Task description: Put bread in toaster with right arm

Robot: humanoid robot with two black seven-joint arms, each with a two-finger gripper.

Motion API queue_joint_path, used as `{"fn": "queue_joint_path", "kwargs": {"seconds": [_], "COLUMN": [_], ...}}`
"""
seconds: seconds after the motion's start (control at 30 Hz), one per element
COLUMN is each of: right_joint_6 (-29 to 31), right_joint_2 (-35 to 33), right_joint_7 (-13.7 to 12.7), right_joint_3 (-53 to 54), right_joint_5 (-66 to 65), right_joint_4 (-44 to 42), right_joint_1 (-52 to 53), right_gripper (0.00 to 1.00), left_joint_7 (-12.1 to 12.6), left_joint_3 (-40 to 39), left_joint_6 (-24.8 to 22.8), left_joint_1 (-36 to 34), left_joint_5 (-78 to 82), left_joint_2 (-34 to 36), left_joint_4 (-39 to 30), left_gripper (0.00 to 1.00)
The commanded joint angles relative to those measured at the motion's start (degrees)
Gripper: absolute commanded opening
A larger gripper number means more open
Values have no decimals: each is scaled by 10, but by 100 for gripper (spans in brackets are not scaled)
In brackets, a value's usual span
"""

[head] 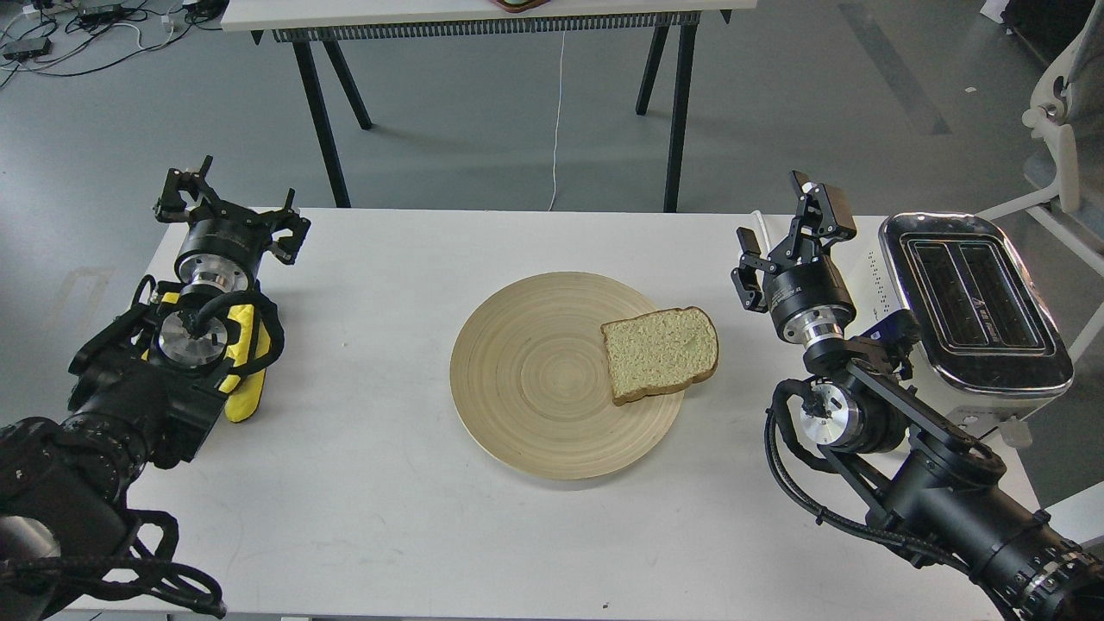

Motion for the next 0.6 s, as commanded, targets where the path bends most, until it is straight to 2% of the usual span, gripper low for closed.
{"fn": "queue_joint_path", "kwargs": {"seconds": [0.0,0.2,0.3,0.5,0.57], "right_joint_6": [0,-4,-32,-193,-210], "right_joint_2": [-1,-1,-5,-21,-28], "right_joint_7": [0,0,0,0,0], "right_joint_3": [-1,-4,-5,-73,-111], "right_joint_5": [0,-7,-14,-90,-113], "right_joint_4": [0,1,5,50,56], "right_joint_1": [-1,1,2,8,9], "right_gripper": [97,97,97,97,97], "left_joint_7": [0,0,0,0,0], "left_joint_3": [0,0,0,0,0], "left_joint_6": [0,0,0,0,0], "left_joint_1": [0,0,0,0,0], "left_joint_5": [0,0,0,0,0], "left_joint_2": [0,0,0,0,0], "left_joint_4": [0,0,0,0,0], "left_gripper": [100,100,100,100,100]}}
